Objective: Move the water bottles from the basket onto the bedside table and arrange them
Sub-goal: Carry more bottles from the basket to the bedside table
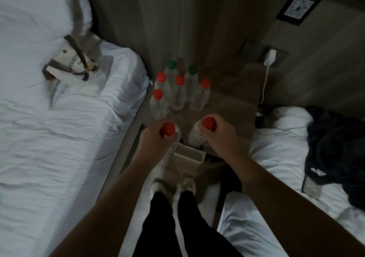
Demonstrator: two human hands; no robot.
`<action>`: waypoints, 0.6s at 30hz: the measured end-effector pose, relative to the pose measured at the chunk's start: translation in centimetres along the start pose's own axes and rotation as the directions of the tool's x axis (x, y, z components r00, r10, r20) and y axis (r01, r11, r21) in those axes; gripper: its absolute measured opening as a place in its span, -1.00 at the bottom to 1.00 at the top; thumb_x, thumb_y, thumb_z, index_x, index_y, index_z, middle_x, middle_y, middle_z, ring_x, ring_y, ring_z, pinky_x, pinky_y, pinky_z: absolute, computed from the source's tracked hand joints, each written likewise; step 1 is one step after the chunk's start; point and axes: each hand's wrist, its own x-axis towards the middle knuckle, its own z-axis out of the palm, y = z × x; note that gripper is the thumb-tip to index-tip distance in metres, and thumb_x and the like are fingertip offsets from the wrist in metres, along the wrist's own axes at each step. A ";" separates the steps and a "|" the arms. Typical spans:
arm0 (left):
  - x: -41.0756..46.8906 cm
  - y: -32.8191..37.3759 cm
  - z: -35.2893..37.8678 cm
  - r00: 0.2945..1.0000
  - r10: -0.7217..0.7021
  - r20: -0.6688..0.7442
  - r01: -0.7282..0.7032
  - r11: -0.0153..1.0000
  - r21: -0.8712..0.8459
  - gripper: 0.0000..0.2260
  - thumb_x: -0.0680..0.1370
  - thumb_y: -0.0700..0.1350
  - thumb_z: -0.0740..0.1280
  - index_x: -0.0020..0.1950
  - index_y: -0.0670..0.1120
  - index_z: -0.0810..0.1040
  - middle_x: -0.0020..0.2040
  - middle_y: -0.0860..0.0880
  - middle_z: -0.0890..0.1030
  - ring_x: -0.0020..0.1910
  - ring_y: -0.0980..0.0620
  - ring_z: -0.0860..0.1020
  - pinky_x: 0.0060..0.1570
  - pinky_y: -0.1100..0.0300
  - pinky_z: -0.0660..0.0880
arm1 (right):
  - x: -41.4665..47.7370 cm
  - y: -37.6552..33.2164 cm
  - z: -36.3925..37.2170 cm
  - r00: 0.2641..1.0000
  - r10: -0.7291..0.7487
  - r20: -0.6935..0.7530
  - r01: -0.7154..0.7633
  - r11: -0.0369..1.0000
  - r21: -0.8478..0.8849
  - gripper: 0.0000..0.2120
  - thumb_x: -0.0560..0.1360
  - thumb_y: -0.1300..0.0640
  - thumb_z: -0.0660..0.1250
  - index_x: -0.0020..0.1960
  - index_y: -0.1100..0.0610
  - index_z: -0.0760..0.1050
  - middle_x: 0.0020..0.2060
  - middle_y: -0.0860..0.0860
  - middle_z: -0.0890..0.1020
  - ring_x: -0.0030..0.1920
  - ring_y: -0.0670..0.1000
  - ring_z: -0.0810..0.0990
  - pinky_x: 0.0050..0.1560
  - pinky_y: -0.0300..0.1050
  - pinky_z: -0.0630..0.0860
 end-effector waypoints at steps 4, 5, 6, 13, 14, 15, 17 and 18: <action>3.8 -1.1 1.8 0.999 0.016 0.028 -0.017 1.000 0.017 -0.86 0.44 -0.01 0.44 -0.06 0.12 0.53 -0.26 0.20 0.55 -0.25 0.34 0.51 -0.25 0.47 0.37 | 4.0 1.4 1.8 0.999 0.024 0.024 -0.024 0.999 0.025 -0.73 0.45 -0.05 0.41 0.10 0.02 0.53 -0.10 -0.13 0.61 -0.09 -0.19 0.57 -0.04 -0.29 0.49; 4.7 -1.3 2.1 0.999 0.023 0.038 -0.024 1.000 0.017 -0.87 0.45 -0.02 0.43 -0.07 0.12 0.53 -0.27 0.21 0.55 -0.25 0.34 0.51 -0.25 0.48 0.38 | 4.8 1.6 2.3 0.999 0.024 0.024 -0.025 0.999 0.034 -0.74 0.45 -0.04 0.42 0.08 0.02 0.53 -0.13 -0.16 0.60 -0.10 -0.21 0.57 -0.04 -0.30 0.49; 5.6 -1.6 2.4 0.999 0.035 0.041 -0.036 0.999 0.014 -0.88 0.45 -0.04 0.43 -0.08 0.12 0.53 -0.27 0.21 0.55 -0.25 0.34 0.52 -0.25 0.50 0.38 | 5.5 1.8 2.6 1.000 0.020 0.015 -0.021 0.999 0.039 -0.76 0.45 -0.03 0.42 0.06 0.01 0.53 -0.17 -0.19 0.59 -0.12 -0.24 0.56 -0.07 -0.34 0.48; 10.0 -3.2 4.4 0.993 0.109 0.040 -0.111 0.993 0.039 -0.90 0.46 -0.04 0.40 -0.07 0.04 0.53 -0.27 0.17 0.55 -0.26 0.27 0.54 -0.23 0.41 0.43 | 9.4 2.5 4.6 0.999 -0.003 -0.042 0.005 0.999 0.047 -0.80 0.45 0.01 0.43 0.04 0.02 0.54 -0.22 -0.22 0.58 -0.19 -0.33 0.54 -0.16 -0.51 0.39; 10.4 -3.1 4.6 0.990 0.137 0.037 -0.138 0.990 0.042 -0.90 0.47 -0.04 0.41 -0.06 0.02 0.53 -0.26 0.16 0.55 -0.26 0.27 0.53 -0.22 0.41 0.43 | 9.9 2.4 4.8 0.998 -0.012 -0.061 0.015 0.999 0.047 -0.82 0.45 0.02 0.43 0.02 0.02 0.55 -0.25 -0.21 0.58 -0.21 -0.32 0.55 -0.17 -0.49 0.41; 10.8 -3.0 4.7 0.986 0.161 0.037 -0.162 0.986 0.036 -0.89 0.47 -0.05 0.41 -0.05 0.01 0.53 -0.25 0.15 0.55 -0.26 0.27 0.53 -0.21 0.40 0.41 | 10.4 2.3 5.0 0.997 -0.021 -0.074 0.025 0.999 0.049 -0.85 0.46 0.03 0.42 -0.01 0.02 0.55 -0.28 -0.20 0.58 -0.22 -0.29 0.56 -0.17 -0.45 0.44; 11.5 -2.8 4.9 0.985 0.167 0.041 -0.168 0.986 0.010 -0.88 0.47 -0.07 0.41 -0.03 0.00 0.54 -0.24 0.14 0.56 -0.25 0.27 0.52 -0.21 0.43 0.39 | 11.2 2.2 5.2 0.995 -0.032 -0.094 0.037 0.998 0.052 -0.87 0.46 0.04 0.42 -0.02 0.03 0.54 -0.29 -0.18 0.57 -0.22 -0.21 0.58 -0.15 -0.36 0.49; 11.8 -2.7 4.9 0.987 0.154 0.042 -0.155 0.988 0.004 -0.87 0.48 -0.06 0.41 0.00 0.00 0.54 -0.22 0.13 0.56 -0.24 0.28 0.52 -0.22 0.44 0.38 | 11.5 2.1 5.2 0.995 -0.029 -0.094 0.035 0.997 0.063 -0.87 0.46 0.05 0.42 -0.02 0.03 0.54 -0.29 -0.17 0.57 -0.22 -0.21 0.57 -0.15 -0.35 0.49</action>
